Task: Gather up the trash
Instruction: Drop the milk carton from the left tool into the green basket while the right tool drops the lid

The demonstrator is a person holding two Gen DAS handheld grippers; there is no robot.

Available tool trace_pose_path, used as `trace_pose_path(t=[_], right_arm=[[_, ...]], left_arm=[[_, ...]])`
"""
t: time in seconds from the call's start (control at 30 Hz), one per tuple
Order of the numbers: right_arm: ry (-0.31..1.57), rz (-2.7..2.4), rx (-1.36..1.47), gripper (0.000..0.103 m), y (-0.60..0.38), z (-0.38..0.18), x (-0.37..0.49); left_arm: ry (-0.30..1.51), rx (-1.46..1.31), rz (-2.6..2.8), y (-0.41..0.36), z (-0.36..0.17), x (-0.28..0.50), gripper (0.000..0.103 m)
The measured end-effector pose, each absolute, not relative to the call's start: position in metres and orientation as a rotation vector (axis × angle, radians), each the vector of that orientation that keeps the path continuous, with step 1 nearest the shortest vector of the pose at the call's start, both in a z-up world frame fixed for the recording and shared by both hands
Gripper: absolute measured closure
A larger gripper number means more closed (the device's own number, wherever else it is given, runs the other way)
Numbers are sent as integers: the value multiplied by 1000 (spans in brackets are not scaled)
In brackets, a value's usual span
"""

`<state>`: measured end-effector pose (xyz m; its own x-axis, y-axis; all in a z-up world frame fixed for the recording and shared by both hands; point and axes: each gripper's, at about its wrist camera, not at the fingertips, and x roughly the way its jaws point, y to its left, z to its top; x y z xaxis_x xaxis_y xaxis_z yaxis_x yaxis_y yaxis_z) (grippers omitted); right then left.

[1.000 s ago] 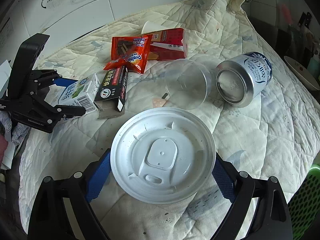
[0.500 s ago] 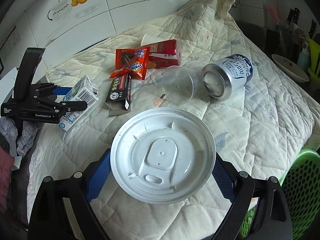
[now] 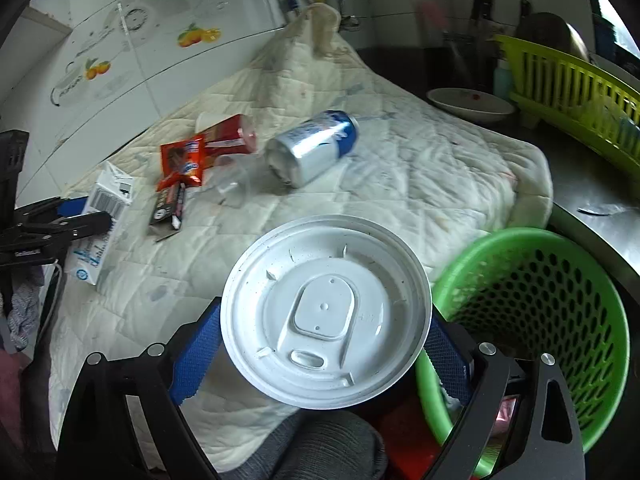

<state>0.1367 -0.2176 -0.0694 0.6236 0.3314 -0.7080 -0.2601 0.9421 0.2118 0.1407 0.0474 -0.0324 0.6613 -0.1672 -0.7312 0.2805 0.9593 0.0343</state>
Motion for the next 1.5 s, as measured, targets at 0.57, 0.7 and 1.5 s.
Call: trace_pose_path(t=[0.57, 0.7, 1.5], right_arm=[[903, -58, 186, 10, -399, -111, 141], [880, -84, 188, 10, -408, -107, 136], [696, -111, 255, 10, -428, -56, 51]], left_arm=[[786, 164, -530, -113, -24, 158, 29], [784, 177, -574, -141, -24, 162, 29], [907, 195, -703, -270, -79, 179, 28]])
